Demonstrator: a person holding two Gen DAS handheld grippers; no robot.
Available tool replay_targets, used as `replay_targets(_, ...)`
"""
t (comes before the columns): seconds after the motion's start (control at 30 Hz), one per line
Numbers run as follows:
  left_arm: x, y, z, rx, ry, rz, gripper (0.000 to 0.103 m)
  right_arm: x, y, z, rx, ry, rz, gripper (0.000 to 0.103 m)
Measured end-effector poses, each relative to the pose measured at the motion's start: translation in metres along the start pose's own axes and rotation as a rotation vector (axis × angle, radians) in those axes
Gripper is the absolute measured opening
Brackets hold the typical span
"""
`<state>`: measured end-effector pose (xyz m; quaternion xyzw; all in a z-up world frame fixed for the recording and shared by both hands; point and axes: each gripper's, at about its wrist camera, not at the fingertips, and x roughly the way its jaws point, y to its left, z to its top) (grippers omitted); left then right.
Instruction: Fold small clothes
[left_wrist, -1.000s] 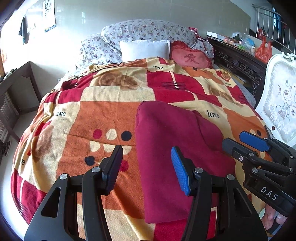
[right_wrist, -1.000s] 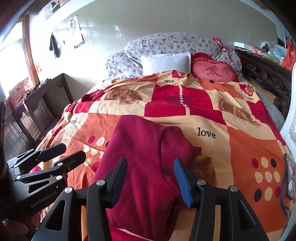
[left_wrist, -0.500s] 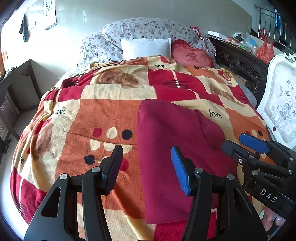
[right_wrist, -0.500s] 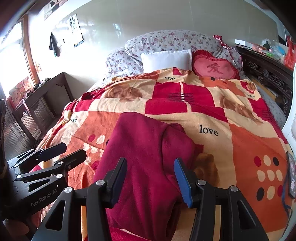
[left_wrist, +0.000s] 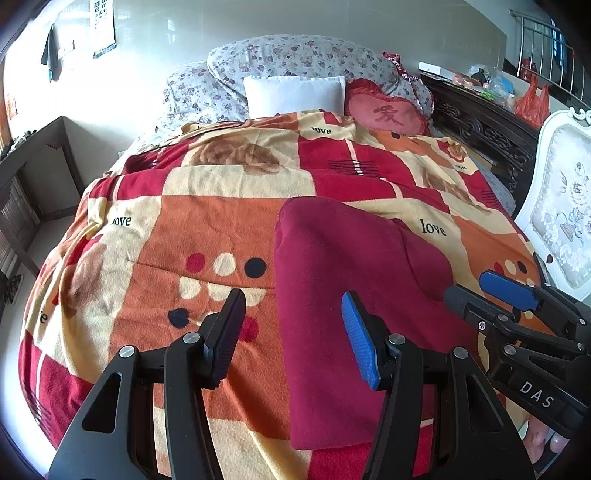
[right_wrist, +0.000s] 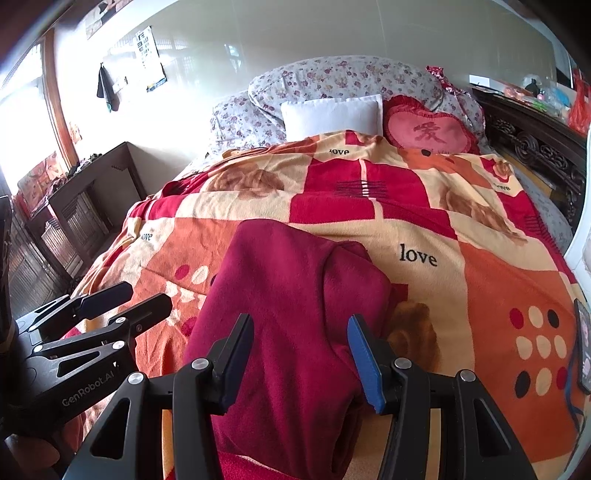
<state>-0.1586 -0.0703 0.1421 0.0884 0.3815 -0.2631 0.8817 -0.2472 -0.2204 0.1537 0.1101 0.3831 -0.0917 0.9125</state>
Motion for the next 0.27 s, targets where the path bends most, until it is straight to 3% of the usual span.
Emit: replay_targets(0.27,0.0010,0.0019,0.0003,-0.004,-0.026,-0.001,0.054,0.0028,-0.0001,-0.0011,0.004,0.006,0.004,0.051)
